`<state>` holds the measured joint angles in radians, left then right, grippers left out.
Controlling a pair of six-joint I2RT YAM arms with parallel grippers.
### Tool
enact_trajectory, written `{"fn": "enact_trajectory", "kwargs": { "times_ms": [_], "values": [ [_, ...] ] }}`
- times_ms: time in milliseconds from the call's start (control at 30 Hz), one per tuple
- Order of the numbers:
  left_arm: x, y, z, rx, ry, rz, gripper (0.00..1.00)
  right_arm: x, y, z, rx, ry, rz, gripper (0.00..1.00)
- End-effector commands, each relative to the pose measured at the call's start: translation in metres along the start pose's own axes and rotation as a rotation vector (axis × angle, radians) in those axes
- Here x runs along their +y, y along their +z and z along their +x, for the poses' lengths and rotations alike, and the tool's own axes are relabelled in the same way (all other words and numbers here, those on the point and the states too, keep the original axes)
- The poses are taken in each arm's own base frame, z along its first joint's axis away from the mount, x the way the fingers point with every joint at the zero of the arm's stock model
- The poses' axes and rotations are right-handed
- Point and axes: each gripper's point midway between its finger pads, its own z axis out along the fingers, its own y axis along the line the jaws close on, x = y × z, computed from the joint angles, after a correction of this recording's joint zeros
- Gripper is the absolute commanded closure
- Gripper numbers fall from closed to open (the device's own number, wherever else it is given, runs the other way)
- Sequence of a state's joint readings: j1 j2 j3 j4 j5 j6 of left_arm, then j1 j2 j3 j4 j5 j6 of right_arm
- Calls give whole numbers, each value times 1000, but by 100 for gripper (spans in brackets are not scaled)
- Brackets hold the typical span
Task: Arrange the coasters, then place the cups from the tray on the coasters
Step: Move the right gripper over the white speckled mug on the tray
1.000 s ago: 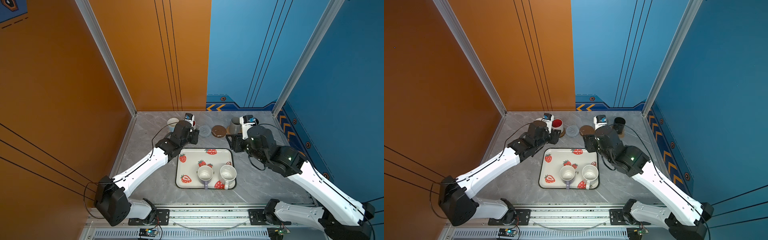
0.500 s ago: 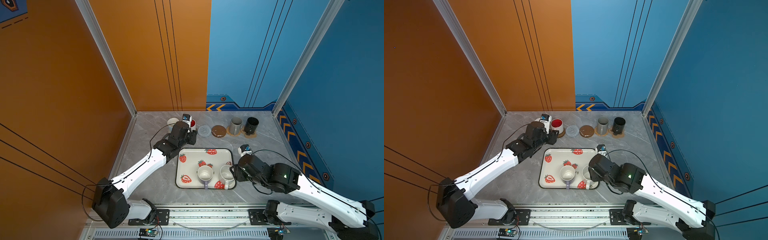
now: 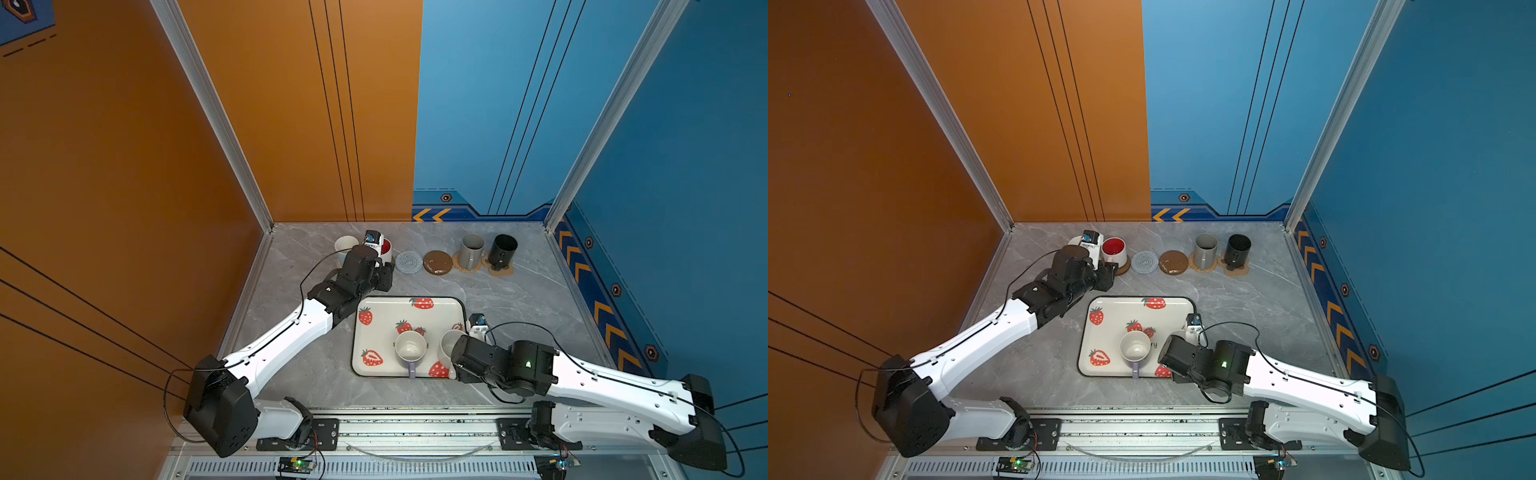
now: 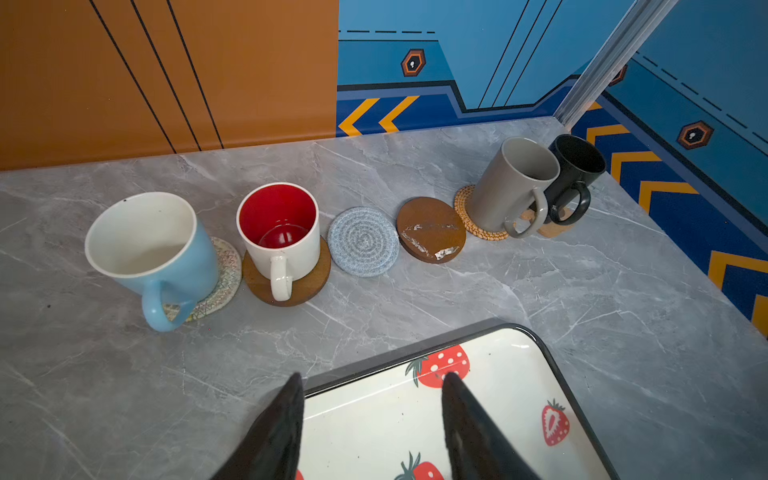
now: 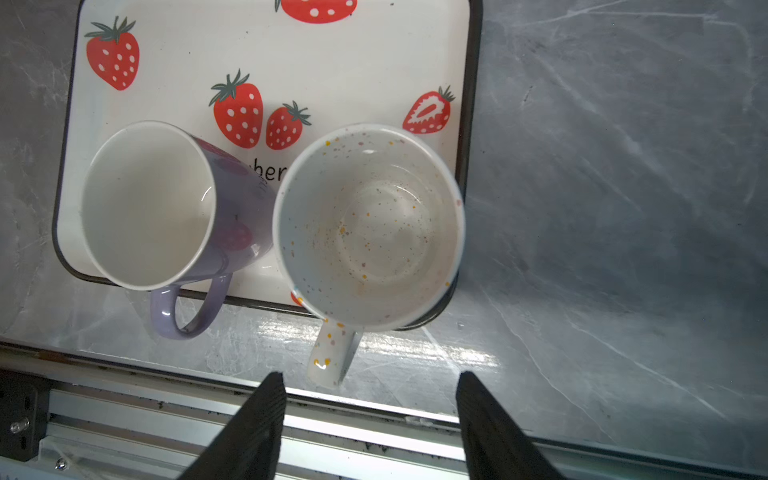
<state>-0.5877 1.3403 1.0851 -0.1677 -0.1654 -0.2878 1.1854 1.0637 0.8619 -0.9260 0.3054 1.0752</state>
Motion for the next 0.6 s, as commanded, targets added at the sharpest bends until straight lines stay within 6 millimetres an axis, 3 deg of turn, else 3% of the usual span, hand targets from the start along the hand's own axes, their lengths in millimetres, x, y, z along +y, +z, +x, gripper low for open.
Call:
{"fn": "enact_trajectory", "kwargs": {
  "times_ms": [0,200,567],
  "values": [
    [0,-8,-8,-30,-13,20,46,13,12,2,8,39,-39,35],
    [3,-7,-7,-27,-14,14,45,18,29,8,46,43,-28,35],
    [7,-4,-4,-21,-21,11,45,9,51,14,77,89,17,36]
  ]
}}
